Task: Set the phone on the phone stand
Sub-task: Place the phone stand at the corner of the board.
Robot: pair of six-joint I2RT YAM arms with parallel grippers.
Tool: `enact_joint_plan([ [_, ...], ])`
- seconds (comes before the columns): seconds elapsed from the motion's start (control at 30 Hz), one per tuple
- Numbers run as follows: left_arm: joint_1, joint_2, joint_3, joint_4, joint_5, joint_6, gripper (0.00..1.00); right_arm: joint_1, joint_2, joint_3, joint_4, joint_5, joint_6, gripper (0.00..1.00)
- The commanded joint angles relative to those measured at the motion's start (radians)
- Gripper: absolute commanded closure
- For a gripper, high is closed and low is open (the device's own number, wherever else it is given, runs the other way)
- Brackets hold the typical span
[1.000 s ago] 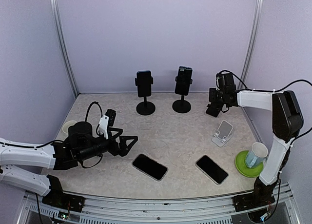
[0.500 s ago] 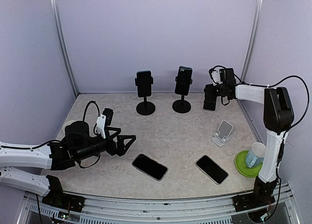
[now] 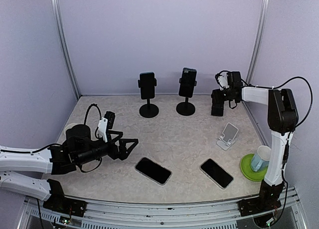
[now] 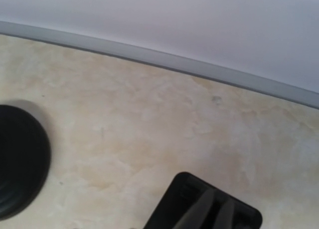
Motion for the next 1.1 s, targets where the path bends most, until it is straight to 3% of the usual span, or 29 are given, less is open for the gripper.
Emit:
enact_joint_plan([
  [0.0,-0.007,0.008,-0.007,0.005,-0.008,-0.004,0.01,-0.024,0.012,0.015,0.029,-0.023,-0.013,0.39],
  [0.4,-0.007,0.023,0.009,0.006,0.0,-0.002,0.01,-0.051,0.042,-0.017,0.059,-0.071,0.024,0.34],
  [0.9,-0.007,0.033,0.025,0.007,0.009,-0.002,0.01,-0.054,-0.056,-0.009,-0.019,-0.016,0.06,0.02],
  [1.07,-0.007,0.041,0.035,0.011,0.011,0.004,0.01,-0.054,-0.208,-0.095,-0.088,-0.009,0.171,0.0],
])
